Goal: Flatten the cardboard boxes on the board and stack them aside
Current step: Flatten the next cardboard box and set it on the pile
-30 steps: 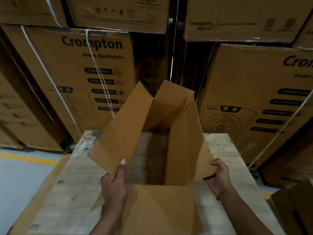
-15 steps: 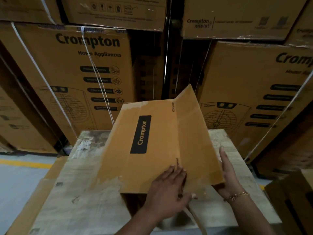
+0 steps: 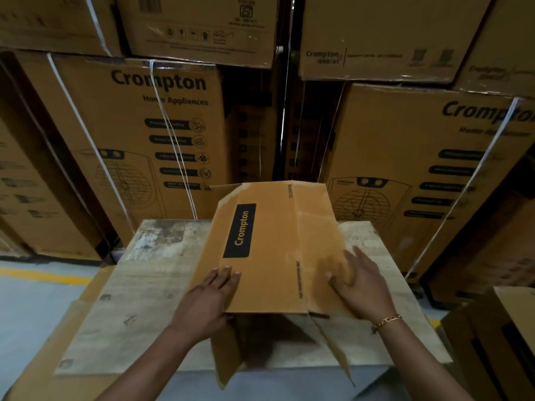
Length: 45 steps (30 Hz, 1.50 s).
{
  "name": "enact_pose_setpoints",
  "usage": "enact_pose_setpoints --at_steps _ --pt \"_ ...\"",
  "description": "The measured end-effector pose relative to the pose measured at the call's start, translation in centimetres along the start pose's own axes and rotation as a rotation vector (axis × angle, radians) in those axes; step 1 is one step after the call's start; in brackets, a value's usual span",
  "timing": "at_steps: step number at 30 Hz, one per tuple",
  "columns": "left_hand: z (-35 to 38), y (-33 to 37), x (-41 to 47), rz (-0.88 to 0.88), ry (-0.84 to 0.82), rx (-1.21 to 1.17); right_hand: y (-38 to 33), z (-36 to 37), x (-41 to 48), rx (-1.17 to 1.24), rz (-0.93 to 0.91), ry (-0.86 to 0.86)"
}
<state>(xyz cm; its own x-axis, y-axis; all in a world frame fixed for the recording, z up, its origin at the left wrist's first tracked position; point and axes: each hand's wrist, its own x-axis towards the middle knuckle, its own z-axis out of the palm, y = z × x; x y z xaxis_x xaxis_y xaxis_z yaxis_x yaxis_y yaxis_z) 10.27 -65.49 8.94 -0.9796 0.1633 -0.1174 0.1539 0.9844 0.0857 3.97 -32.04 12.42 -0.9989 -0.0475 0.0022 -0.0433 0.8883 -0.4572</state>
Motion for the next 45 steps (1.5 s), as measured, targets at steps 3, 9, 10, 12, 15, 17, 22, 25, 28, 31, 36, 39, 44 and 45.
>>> enact_pose_setpoints --at_steps 3,9,10,12,15,17,22,25,28,31,36,39,44,45 --pt "-0.2 2.8 -1.1 0.021 0.022 0.032 -1.9 0.4 -3.2 -0.115 -0.261 -0.262" --pt "2.0 3.8 -4.7 0.021 0.11 0.034 0.3 3.3 -8.0 -0.431 -0.312 -0.174" --pt "2.4 3.4 -5.4 0.011 0.115 0.047 0.6 3.2 -8.4 -0.435 -0.325 -0.132" --pt "3.0 2.5 -6.2 -0.015 0.145 0.061 1.0 2.8 -8.5 -0.461 -0.364 -0.034" --pt "1.1 1.4 -6.0 -0.064 0.307 0.11 0.7 1.2 -7.4 -0.498 -0.415 0.099" --pt "-2.4 0.8 -5.1 -0.072 0.435 0.145 -0.3 -1.4 -5.9 -0.506 -0.443 0.195" --pt "-14.0 -0.6 -2.7 -0.013 0.784 0.197 -5.4 -10.6 -1.6 -0.491 -0.562 0.448" --pt "-18.3 -0.9 -3.0 0.013 0.936 0.19 -7.1 -14.7 -0.7 -0.366 -0.692 0.653" --pt "-17.8 -0.9 -4.5 0.086 0.944 0.212 -5.9 -14.9 -1.2 -0.366 -0.82 0.637" --pt "-12.4 -1.8 -6.0 0.188 0.875 0.193 -1.7 -10.4 -2.1 -0.413 -0.906 0.592" --pt "1.0 -2.9 -8.4 0.265 0.593 0.259 5.7 1.0 -6.0 -0.519 -0.77 0.205" --pt "8.4 -3.2 -9.7 0.262 0.325 0.3 8.4 7.2 -8.8 -0.55 -0.649 -0.129" --pt "16.1 -2.4 -11.4 0.154 -0.026 0.209 11.1 14.4 -12.3 -0.543 -0.55 -0.356" --pt "17.1 -2.2 -11.6 0.118 -0.081 0.189 11.6 15.3 -12.6 -0.55 -0.506 -0.443"
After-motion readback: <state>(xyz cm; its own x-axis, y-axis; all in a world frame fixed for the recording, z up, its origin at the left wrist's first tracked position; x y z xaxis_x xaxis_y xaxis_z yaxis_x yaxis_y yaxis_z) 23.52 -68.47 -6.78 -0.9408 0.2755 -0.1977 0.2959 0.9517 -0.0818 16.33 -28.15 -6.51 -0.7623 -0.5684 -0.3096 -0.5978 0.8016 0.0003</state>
